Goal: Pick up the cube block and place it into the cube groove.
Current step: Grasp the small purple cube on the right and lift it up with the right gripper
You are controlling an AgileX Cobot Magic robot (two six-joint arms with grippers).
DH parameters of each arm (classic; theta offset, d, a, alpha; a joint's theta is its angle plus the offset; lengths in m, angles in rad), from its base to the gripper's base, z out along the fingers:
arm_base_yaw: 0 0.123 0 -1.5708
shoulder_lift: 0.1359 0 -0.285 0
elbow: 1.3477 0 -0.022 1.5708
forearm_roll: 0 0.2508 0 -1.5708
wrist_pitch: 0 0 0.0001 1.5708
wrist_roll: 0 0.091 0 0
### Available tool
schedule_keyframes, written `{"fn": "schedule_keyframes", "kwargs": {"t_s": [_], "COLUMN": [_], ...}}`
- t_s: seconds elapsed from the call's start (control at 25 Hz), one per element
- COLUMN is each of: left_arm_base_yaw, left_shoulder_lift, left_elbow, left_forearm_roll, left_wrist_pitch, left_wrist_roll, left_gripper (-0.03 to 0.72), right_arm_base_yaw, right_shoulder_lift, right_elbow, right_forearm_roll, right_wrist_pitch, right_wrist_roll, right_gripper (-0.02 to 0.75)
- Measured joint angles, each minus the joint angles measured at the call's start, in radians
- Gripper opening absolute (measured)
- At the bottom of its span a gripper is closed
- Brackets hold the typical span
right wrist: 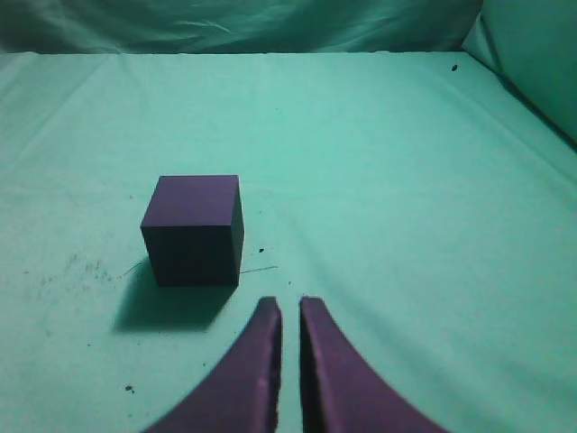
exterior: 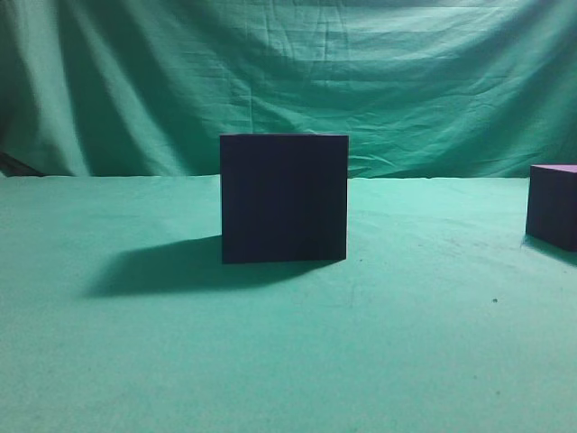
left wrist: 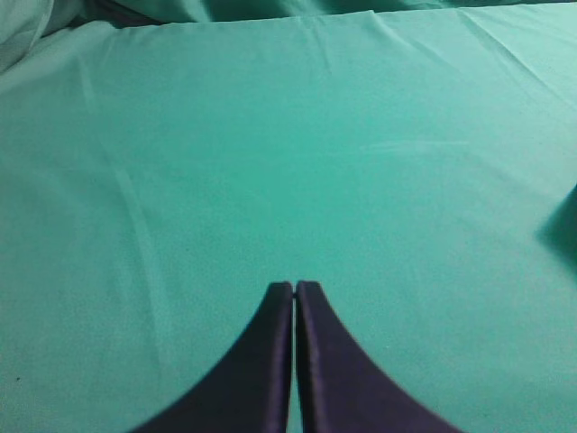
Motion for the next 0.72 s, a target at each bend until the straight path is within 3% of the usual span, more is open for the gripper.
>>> {"fn": "schedule_keyframes", "kwargs": {"t_s": [0.72], "left_arm_base_yaw": [0.000], "left_shoulder_lift": [0.000], "left_elbow": [0.000], "left_forearm_roll": [0.000], "left_wrist_pitch": [0.000], "left_wrist_roll": [0.000], "left_gripper": [0.000], "right_arm_base_yaw": [0.000], "right_shoulder_lift": [0.000], "right_elbow": [0.000], "right_forearm_roll": [0.000], "right_wrist_pitch": [-0.002], "right_wrist_roll": [0.000], "right_gripper": [0.047]}}
